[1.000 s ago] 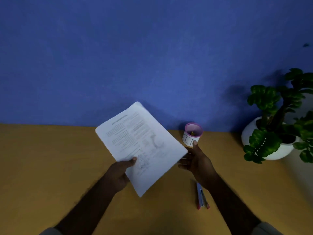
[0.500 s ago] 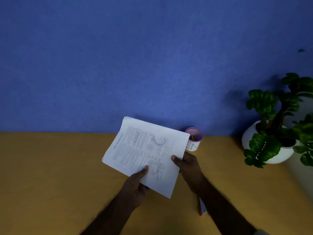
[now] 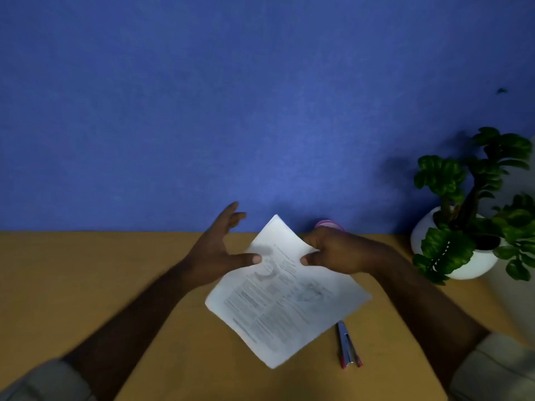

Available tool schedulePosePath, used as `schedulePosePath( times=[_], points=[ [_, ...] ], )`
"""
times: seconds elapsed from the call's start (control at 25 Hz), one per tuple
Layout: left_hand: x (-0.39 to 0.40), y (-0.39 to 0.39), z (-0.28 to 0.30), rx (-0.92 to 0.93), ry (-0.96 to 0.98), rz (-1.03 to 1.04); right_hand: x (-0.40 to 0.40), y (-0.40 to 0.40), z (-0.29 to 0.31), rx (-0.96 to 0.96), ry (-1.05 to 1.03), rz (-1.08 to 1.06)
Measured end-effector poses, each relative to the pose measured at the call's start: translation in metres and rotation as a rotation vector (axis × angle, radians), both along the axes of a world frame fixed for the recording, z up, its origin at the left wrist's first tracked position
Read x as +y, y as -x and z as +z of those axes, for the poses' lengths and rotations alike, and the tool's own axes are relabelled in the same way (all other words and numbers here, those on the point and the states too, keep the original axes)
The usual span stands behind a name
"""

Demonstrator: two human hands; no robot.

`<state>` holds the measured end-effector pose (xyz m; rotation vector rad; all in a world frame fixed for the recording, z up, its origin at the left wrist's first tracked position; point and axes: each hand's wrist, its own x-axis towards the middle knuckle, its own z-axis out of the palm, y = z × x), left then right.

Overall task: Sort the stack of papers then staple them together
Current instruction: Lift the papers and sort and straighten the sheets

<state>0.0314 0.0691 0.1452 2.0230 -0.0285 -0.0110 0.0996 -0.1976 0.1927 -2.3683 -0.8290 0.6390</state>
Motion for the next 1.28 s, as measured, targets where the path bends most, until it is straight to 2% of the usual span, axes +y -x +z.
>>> schedulePosePath(
  times=[0.16, 0.24, 0.32, 0.48, 0.76, 0.84, 0.92, 1.0, 1.08, 1.28],
  points=[
    [-0.013, -0.016, 0.038, 0.117, -0.15, -0.233, 0.012, 0.0, 0.026, -0.021, 0.053, 0.073],
    [-0.022, -0.016, 0.036, 0.122, -0.156, -0.19, 0.012, -0.001, 0.028, -0.021, 0.053, 0.063],
    [-0.027, -0.015, 0.029, 0.127, -0.087, -0.088, 0.009, -0.002, 0.028, -0.039, 0.055, 0.022],
    [-0.031, -0.013, 0.024, 0.132, 0.095, -0.02, 0.0, -0.009, 0.027, -0.112, -0.019, -0.067],
    [-0.014, -0.013, 0.037, 0.085, 0.345, 0.134, -0.026, -0.027, 0.022, -0.141, -0.399, -0.337],
    [-0.01, -0.013, 0.043, 0.07, 0.429, 0.142, -0.032, -0.032, 0.019, 0.005, -0.7, -0.403],
    [-0.009, -0.013, 0.047, 0.07, 0.505, 0.142, -0.034, -0.031, 0.008, 0.3, -0.969, -0.402],
    [-0.011, -0.013, 0.049, 0.065, 0.525, 0.14, -0.028, -0.024, -0.008, 0.441, -0.996, -0.353],
    [-0.016, -0.012, 0.05, 0.047, 0.514, 0.145, -0.019, -0.018, -0.02, 0.43, -0.967, -0.337],
    [-0.021, -0.01, 0.051, 0.005, 0.506, 0.183, -0.013, -0.012, -0.028, 0.41, -1.047, -0.423]
  ],
)
